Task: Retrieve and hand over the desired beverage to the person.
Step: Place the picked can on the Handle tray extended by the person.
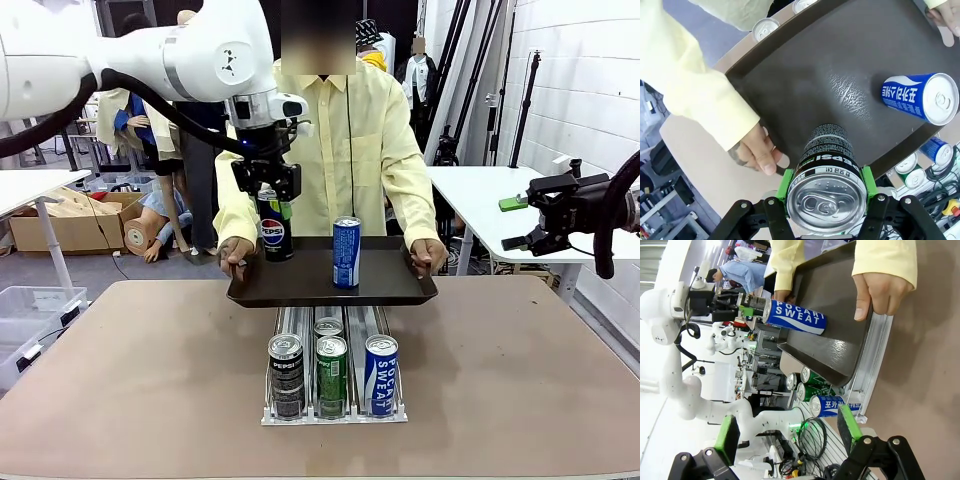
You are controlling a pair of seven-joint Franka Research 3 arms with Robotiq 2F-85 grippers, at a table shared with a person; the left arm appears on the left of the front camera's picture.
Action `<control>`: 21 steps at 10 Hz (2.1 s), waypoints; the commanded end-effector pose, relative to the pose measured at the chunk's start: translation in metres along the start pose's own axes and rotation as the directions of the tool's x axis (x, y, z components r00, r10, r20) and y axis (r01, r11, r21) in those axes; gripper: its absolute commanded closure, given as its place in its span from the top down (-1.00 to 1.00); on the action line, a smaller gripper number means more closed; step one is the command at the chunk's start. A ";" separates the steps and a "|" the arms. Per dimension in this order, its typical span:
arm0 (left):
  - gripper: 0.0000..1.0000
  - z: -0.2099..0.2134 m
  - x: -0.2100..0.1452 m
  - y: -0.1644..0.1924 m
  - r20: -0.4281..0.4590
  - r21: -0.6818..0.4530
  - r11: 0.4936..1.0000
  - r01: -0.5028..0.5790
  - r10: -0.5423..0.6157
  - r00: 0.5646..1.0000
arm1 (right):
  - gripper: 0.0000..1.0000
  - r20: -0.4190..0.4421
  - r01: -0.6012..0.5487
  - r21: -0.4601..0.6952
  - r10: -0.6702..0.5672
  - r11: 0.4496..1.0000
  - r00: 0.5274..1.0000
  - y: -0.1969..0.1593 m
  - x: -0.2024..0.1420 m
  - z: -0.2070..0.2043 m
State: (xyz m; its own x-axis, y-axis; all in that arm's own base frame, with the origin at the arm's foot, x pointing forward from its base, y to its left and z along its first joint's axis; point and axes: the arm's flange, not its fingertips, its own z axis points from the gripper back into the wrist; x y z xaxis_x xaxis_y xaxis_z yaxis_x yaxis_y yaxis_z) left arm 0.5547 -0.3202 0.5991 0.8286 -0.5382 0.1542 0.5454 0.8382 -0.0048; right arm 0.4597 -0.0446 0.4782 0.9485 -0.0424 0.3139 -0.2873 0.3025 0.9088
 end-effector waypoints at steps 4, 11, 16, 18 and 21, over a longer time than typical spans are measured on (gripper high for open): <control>-0.95 -0.016 0.021 -0.010 0.009 0.043 0.999 0.032 -0.032 0.999 | 1.00 0.000 -0.001 0.006 0.001 1.000 1.000 0.001 -0.001 -0.001; -0.95 -0.036 0.026 -0.008 -0.042 0.030 0.999 0.033 -0.032 0.999 | 1.00 0.000 -0.001 0.006 0.001 1.000 1.000 0.001 -0.001 -0.001; -0.95 -0.041 0.029 -0.007 -0.063 0.027 0.999 0.033 -0.031 0.998 | 1.00 0.000 -0.001 0.006 0.001 1.000 1.000 0.001 -0.001 -0.001; -0.95 -0.044 0.029 -0.004 -0.070 0.018 1.000 0.025 -0.024 0.997 | 1.00 0.000 -0.001 0.006 0.001 1.000 1.000 0.001 -0.001 -0.001; -0.55 -0.043 0.029 -0.003 -0.071 0.011 1.000 0.023 -0.022 0.997 | 1.00 0.000 -0.001 0.006 0.001 1.000 1.000 0.001 -0.001 -0.001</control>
State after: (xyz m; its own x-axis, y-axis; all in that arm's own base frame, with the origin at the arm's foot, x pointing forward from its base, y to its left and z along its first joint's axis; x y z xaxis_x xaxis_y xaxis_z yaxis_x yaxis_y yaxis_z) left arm 0.5765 -0.3395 0.5490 0.8213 -0.5640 0.0857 0.5660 0.8244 0.0015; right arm 0.4597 -0.0446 0.4782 0.9485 -0.0423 0.3139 -0.2873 0.3025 0.9088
